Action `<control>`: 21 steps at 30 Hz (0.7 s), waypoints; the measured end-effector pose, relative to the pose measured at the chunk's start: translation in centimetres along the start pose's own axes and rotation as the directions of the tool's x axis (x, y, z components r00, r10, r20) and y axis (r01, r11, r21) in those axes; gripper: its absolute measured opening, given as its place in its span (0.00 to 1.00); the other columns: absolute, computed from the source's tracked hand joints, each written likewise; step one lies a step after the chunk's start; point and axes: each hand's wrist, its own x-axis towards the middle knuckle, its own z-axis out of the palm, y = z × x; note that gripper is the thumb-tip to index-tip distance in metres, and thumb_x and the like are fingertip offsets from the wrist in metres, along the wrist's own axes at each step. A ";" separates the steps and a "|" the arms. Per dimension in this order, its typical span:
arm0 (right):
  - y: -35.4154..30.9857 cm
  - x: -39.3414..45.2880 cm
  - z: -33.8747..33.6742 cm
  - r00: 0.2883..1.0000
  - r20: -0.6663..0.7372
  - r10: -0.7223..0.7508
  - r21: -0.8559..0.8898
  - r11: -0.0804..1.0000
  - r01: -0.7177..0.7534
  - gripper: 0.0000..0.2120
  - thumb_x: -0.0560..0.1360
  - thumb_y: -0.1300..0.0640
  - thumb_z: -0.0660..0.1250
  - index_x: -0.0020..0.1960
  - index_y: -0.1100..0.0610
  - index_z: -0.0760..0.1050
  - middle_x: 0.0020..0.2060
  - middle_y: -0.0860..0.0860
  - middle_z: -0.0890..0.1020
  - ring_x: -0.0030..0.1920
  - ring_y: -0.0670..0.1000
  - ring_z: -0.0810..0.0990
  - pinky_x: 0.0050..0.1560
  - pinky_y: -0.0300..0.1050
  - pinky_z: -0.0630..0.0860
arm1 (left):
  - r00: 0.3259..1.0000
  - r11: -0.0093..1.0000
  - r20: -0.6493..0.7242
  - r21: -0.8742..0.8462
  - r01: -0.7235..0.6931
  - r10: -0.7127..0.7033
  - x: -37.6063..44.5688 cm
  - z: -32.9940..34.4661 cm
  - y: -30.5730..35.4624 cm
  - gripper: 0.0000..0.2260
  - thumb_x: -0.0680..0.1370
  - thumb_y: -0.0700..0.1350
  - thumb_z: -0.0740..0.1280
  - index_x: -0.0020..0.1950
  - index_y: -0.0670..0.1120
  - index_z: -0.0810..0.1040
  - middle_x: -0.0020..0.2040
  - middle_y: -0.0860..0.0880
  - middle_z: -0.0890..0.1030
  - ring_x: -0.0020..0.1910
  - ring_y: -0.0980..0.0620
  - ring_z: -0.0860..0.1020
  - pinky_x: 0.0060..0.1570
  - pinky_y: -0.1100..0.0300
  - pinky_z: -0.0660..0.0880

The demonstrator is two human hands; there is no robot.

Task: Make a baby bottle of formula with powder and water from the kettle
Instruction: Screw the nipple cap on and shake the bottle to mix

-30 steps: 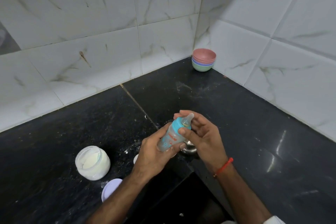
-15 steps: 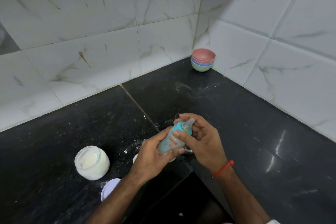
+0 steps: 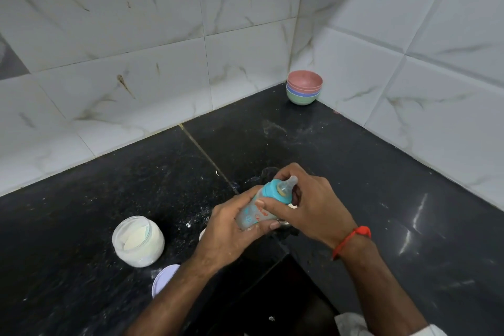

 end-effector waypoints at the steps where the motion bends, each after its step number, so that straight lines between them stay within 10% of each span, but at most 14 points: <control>1: 0.1 0.2 -0.3 0.999 0.037 -0.013 0.011 1.000 0.013 0.23 0.70 0.37 0.75 0.52 0.53 0.75 0.40 0.42 0.80 0.39 0.40 0.81 0.34 0.33 0.75 | 1.000 1.000 0.010 -0.005 0.006 -0.006 0.0 0.0 0.0 0.25 0.72 0.59 0.77 0.66 0.72 0.74 0.61 0.59 0.84 0.60 0.52 0.84 0.59 0.56 0.82; 6: 0.7 0.6 -1.6 0.974 0.176 -0.142 0.035 0.990 0.138 0.23 0.73 0.36 0.71 0.54 0.54 0.75 0.45 0.48 0.83 0.41 0.51 0.83 0.39 0.45 0.82 | 0.990 0.988 0.121 -0.131 0.085 -0.069 -0.1 -0.7 -0.2 0.25 0.73 0.58 0.76 0.69 0.64 0.76 0.63 0.54 0.84 0.61 0.50 0.83 0.59 0.56 0.82; 11: 1.4 1.0 -2.1 0.944 0.266 -0.195 0.051 0.981 0.188 0.18 0.74 0.46 0.76 0.56 0.56 0.76 0.50 0.47 0.82 0.47 0.47 0.82 0.43 0.37 0.81 | 0.975 0.978 0.206 -0.172 0.120 -0.083 -0.3 -1.1 -0.9 0.29 0.73 0.59 0.76 0.72 0.54 0.75 0.65 0.51 0.83 0.63 0.48 0.82 0.60 0.56 0.80; 21: -0.9 -0.8 4.3 0.986 -0.138 0.096 0.614 0.789 0.009 0.09 0.74 0.52 0.75 0.52 0.49 0.77 0.53 0.56 0.85 0.62 0.53 0.83 0.63 0.58 0.80 | 1.000 0.996 -0.003 -0.092 0.004 -0.005 -0.1 0.8 0.3 0.22 0.75 0.49 0.77 0.65 0.66 0.77 0.59 0.52 0.85 0.56 0.51 0.85 0.55 0.52 0.83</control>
